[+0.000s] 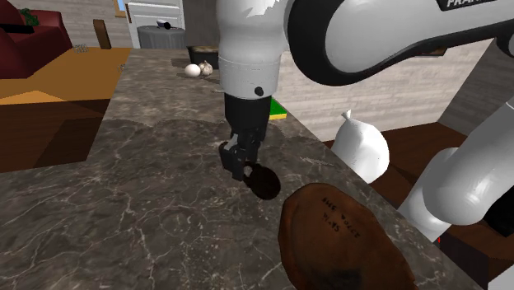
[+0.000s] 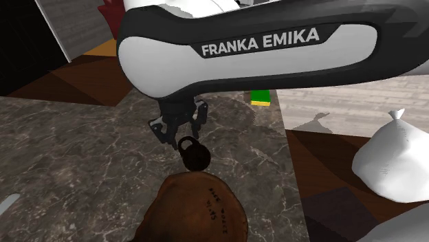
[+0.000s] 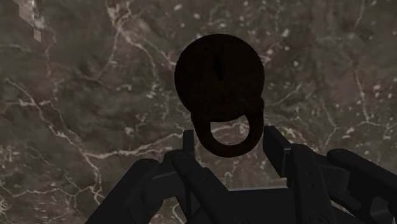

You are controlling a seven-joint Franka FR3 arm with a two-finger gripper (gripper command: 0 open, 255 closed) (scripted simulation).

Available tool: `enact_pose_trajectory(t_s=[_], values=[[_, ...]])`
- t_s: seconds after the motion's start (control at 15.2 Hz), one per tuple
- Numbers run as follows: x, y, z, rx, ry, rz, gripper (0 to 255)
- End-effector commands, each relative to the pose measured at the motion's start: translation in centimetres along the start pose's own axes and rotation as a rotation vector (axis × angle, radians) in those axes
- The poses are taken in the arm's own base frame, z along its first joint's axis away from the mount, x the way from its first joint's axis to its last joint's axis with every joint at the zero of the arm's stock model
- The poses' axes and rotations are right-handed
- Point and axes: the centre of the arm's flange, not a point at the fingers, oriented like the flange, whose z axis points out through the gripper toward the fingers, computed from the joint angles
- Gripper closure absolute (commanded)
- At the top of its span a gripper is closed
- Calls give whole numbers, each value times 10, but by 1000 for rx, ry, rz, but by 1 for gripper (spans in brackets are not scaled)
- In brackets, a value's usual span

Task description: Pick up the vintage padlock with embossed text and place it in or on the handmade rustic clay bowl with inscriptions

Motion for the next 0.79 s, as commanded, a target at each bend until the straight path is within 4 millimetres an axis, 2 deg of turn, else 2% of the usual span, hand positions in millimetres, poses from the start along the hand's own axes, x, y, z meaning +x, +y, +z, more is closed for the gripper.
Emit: enact_pose_trajectory(t_s=[0.0,0.73], values=[[0,1,-11,0,0,0,255],[-1,4,-69,0,0,0,255]])
